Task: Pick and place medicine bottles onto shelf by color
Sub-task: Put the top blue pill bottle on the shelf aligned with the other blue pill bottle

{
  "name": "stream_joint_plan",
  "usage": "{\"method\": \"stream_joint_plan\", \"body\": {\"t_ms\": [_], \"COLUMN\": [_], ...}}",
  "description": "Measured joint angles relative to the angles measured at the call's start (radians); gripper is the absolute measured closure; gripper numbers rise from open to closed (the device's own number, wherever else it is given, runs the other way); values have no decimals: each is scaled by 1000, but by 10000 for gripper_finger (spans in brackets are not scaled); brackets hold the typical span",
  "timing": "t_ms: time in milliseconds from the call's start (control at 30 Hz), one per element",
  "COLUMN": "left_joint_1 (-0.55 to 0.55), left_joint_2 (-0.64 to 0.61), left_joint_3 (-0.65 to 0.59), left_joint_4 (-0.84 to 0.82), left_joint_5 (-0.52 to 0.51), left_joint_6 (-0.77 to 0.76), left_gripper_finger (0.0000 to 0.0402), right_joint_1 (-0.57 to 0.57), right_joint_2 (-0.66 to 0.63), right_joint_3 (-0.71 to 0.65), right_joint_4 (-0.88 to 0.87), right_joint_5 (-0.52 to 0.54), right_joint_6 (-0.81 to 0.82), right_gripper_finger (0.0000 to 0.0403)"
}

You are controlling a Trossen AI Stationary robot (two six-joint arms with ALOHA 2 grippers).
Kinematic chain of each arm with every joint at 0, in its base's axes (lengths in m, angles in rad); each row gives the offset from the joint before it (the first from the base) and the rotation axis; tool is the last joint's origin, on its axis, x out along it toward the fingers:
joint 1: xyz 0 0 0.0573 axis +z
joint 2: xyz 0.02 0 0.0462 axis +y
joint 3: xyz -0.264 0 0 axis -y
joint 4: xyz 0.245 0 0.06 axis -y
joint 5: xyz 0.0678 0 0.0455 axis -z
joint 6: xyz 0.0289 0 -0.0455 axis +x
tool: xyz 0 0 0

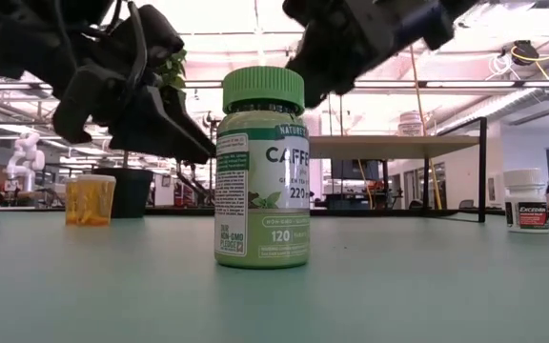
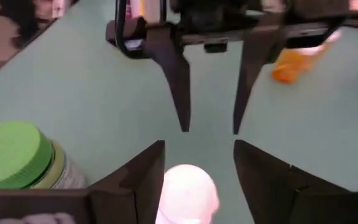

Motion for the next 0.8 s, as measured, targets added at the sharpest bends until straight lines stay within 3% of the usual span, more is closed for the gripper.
{"method": "stream_joint_plan", "body": {"t_ms": [100,267,400,567,800], "left_joint_1": [35,97,145,205,252], "left_joint_2": [-1,18,75,176,288], "left_joint_3": [1,1,1,1,1], "left_joint_4": [2,21,116,189,346], "left_joint_5": [91,313,361,409,582], "left_joint_6": [36,123,156,165,171], "left_gripper_finger": [201,201,196,152,88], "right_joint_1": [43,104,180,269,285], "right_joint_2": [-44,-65,-65,-65,-66], "right_joint_3": [0,1,1,1,-17], "right_joint_4": [-2,8,8,5,-9], "right_joint_5": [83,90,158,323,325], "right_joint_6": [11,96,140,124,181], "right_gripper_finger": [198,186,187,187,187]}}
